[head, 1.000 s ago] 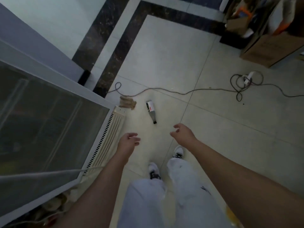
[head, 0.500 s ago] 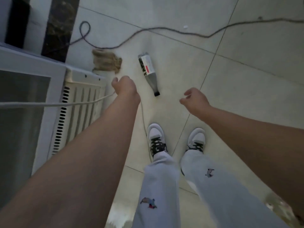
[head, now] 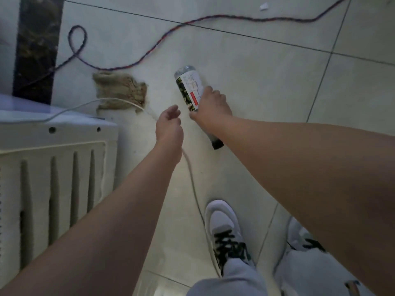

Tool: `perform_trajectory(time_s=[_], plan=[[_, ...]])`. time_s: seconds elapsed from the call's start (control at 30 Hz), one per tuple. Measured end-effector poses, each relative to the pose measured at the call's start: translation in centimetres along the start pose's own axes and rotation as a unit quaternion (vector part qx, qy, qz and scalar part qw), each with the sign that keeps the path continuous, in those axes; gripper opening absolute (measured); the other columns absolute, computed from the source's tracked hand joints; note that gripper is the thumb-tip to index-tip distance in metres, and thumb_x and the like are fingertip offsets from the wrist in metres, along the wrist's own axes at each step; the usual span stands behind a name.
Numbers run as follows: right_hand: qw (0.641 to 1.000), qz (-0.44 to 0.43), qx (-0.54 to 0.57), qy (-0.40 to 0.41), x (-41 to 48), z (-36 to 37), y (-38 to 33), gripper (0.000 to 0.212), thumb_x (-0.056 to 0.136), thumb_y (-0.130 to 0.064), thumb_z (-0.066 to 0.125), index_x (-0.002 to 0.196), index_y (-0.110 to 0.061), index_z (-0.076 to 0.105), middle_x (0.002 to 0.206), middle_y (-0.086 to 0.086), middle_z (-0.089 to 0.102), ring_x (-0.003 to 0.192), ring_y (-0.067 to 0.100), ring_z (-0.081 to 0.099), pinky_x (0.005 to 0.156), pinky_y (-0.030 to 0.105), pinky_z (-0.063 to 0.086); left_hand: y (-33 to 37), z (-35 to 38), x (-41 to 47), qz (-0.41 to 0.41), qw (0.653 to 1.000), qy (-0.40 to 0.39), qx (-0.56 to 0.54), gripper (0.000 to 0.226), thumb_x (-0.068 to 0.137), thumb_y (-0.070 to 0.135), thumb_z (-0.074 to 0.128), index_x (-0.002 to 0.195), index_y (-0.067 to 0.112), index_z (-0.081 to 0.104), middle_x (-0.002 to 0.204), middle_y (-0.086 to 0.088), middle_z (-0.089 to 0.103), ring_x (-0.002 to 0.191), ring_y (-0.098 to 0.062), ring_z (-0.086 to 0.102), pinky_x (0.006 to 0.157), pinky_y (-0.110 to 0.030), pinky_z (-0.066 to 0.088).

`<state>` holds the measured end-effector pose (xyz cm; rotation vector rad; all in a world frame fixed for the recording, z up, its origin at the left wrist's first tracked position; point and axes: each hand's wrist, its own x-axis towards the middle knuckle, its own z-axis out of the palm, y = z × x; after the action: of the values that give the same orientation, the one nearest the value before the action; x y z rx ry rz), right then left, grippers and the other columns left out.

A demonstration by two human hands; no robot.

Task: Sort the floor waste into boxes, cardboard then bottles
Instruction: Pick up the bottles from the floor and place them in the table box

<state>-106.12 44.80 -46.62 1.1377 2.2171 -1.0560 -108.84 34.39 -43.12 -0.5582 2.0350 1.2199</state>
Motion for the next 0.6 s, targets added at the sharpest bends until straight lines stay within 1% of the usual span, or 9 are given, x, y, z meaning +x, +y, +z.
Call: perform_trajectory(time_s=[0.07,0.17,0.27,0.33,0.37,0.43,0.5,0.57,0.6], plan=[[1.0,0.015,0.018,-0.015,0.1,-0.3,0.6,0.075,0.077,-0.038,0.075,0.133,-0.008,0.036,0.131,0.014,0.047,0.12,0.031,0.046,0.094,0.039,0.044,1.0,0.2,-0.4,0.055,0.998,0.0,-0.022,0.046,0.092,-0.013,0.036,0.123,0.014,0.058,0.118,0.0,0.062,0.115,-0.014,0.059,0.109,-0.032,0.042],[0.997,0.04,0.066,-0.008,-3.3,-3.7,3.7,0.068,0.075,-0.038,0.074,0.127,-0.01,0.04,0.123,0.013,0.05,0.111,0.032,0.053,0.089,0.04,0.049,3.7,1.8,-3.7,0.126,0.99,-0.038,-0.043,0.05,0.089,-0.019,0.033,0.118,0.013,0.057,0.119,-0.004,0.064,0.117,-0.013,0.06,0.11,-0.03,0.041],[0.997,0.053,0.056,0.006,-10.2,-10.3,7.4,0.06,0.076,-0.034,0.072,0.123,-0.014,0.042,0.116,0.013,0.05,0.102,0.032,0.055,0.083,0.042,0.051,6.9,4.7,-11.7,0.173,0.977,-0.119,0.029,0.066,0.076,-0.026,0.025,0.124,0.008,0.053,0.119,-0.004,0.061,0.114,-0.011,0.058,0.104,-0.014,0.041],[0.997,0.062,0.032,0.021,-16.3,-16.0,9.4,0.061,0.075,-0.031,0.072,0.127,-0.016,0.044,0.116,0.014,0.049,0.103,0.035,0.054,0.082,0.04,0.05,9.5,6.6,-19.0,0.199,0.951,-0.191,0.141,0.072,0.071,-0.025,0.026,0.13,0.007,0.052,0.121,0.0,0.059,0.11,-0.006,0.057,0.092,-0.003,0.038],[0.997,0.068,0.027,0.028,-19.5,-19.2,10.3,0.063,0.074,-0.029,0.073,0.129,-0.016,0.045,0.118,0.014,0.049,0.104,0.036,0.054,0.083,0.04,0.049,10.9,7.3,-22.8,0.213,0.926,-0.23,0.21,0.072,0.073,-0.022,0.03,0.133,0.011,0.052,0.124,0.002,0.058,0.112,-0.005,0.057,0.091,-0.003,0.037],[0.994,0.092,0.051,0.038,-26.5,-26.1,11.7,0.069,0.072,-0.029,0.075,0.132,-0.017,0.044,0.121,0.014,0.05,0.107,0.035,0.055,0.085,0.039,0.05,14.2,8.4,-30.6,0.259,0.859,-0.291,0.332,0.075,0.077,-0.015,0.037,0.141,0.022,0.045,0.137,0.002,0.054,0.125,-0.014,0.053,0.102,-0.019,0.039],[0.983,0.135,0.113,0.049,-34.0,-33.3,12.8,0.073,0.072,-0.034,0.077,0.133,-0.016,0.043,0.124,0.012,0.052,0.106,0.03,0.058,0.081,0.036,0.05,18.6,9.2,-38.8,0.3,0.806,-0.311,0.405,0.082,0.076,-0.014,0.041,0.147,0.027,0.036,0.146,0.003,0.048,0.131,-0.017,0.047,0.108,-0.031,0.039],[0.971,0.173,0.143,0.08,-41.9,-39.8,13.8,0.07,0.074,-0.034,0.077,0.132,-0.014,0.043,0.124,0.012,0.055,0.102,0.027,0.06,0.072,0.029,0.045,22.7,9.8,-47.0,0.35,0.751,-0.325,0.457,0.089,0.074,-0.015,0.045,0.15,0.027,0.029,0.149,0.002,0.044,0.135,-0.02,0.044,0.11,-0.035,0.038],[0.966,0.188,0.147,0.098,-45.9,-42.7,14.3,0.068,0.076,-0.034,0.077,0.131,-0.013,0.044,0.124,0.012,0.056,0.102,0.027,0.06,0.071,0.029,0.044,24.2,10.4,-51.0,0.386,0.707,-0.34,0.486,0.089,0.074,-0.014,0.047,0.151,0.027,0.027,0.151,-0.001,0.041,0.137,-0.021,0.041,0.112,-0.036,0.035]])
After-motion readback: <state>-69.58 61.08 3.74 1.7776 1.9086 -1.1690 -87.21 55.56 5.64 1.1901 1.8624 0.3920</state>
